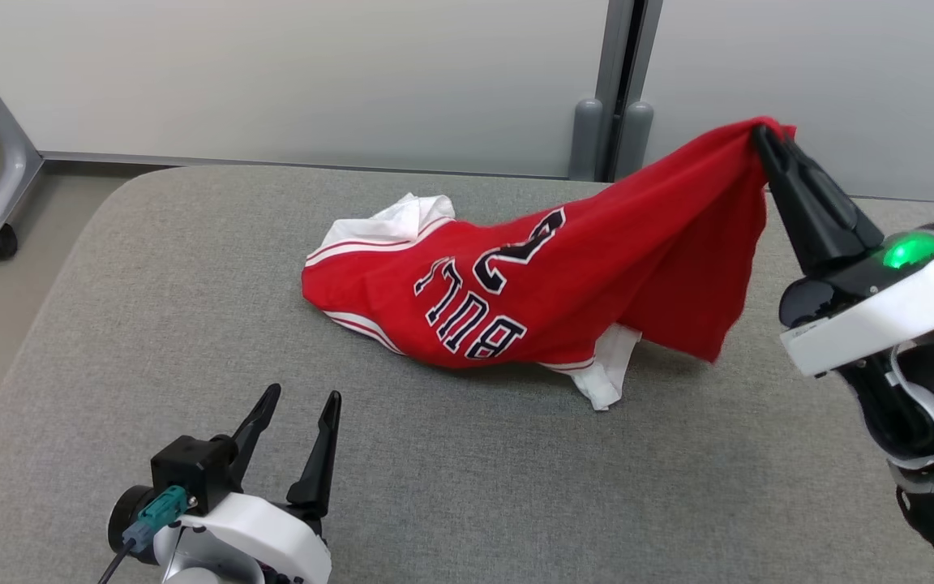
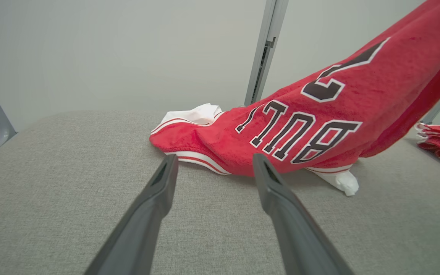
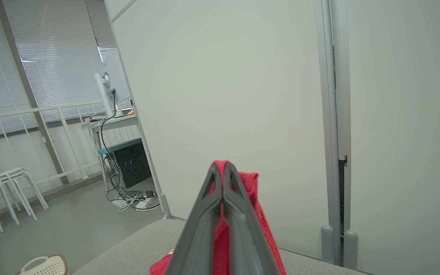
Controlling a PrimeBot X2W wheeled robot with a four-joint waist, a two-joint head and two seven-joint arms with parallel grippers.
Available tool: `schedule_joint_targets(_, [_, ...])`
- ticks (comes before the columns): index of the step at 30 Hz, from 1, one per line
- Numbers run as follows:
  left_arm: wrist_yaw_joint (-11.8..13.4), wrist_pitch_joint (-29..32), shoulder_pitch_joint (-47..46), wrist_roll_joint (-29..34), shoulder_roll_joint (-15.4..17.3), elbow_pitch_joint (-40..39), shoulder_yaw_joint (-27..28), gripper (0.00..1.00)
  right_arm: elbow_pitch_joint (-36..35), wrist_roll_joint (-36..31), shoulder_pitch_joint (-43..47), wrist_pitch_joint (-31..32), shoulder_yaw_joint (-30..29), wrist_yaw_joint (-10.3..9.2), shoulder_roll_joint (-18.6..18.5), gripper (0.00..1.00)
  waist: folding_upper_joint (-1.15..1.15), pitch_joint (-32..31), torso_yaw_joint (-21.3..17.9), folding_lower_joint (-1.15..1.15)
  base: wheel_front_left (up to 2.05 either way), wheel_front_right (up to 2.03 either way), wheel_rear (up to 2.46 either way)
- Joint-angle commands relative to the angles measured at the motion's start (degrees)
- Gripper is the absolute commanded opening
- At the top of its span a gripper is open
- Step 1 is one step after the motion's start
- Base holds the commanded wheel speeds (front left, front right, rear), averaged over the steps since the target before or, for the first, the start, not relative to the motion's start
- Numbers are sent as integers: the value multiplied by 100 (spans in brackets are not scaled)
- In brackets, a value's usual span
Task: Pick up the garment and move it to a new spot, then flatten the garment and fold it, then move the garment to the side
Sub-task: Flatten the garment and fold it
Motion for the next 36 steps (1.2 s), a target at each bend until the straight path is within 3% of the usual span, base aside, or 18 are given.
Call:
schedule_joint_targets(1, [-34,-14,-61,-12,-1,19,1,100,-35,16,-65,14,-31,1,-62,0,0,-12,12,0,0,0,0])
schedule_joint_targets(6, [-46,-34,-42,-38,-50,57,-36,100,78,-34,-313,186,-353,1,-202,0,0,-22,47,0,0,0,0])
schedule_joint_targets(11, [-94,-16,-189,0,-90,67,-75,100,864,159,-709,477,-613,1,-459,0,0,166,97,0,0,0,0])
schedule_joint_targets(18, [-204,40,-509,135,-197,99,-202,100,2833,302,-1631,571,-606,1,-908,0,0,737,339,0,0,0,0])
schedule_joint_targets(26, [-341,6,-886,253,-444,272,-364,100,5125,268,-2393,79,-557,1,-1030,0,0,1266,706,0,0,0,0])
schedule_joint_targets(27, [-347,1,-909,265,-471,310,-381,100,5361,246,-2419,8,-524,1,-1005,31,0,1274,728,0,0,0,0])
schedule_joint_targets(28, [-363,0,-922,272,-495,348,-401,100,5568,228,-2439,-52,-493,1,-970,100,0,1270,739,0,0,0,0])
schedule_joint_targets(32, [-407,-13,-941,275,-556,457,-448,100,5984,161,-2412,-511,-292,1,-914,100,0,1154,667,0,0,0,0])
schedule_joint_targets(36, [-447,-13,-859,227,-537,554,-473,100,5845,282,-2168,-1103,-54,1,-698,100,0,943,433,0,0,0,0])
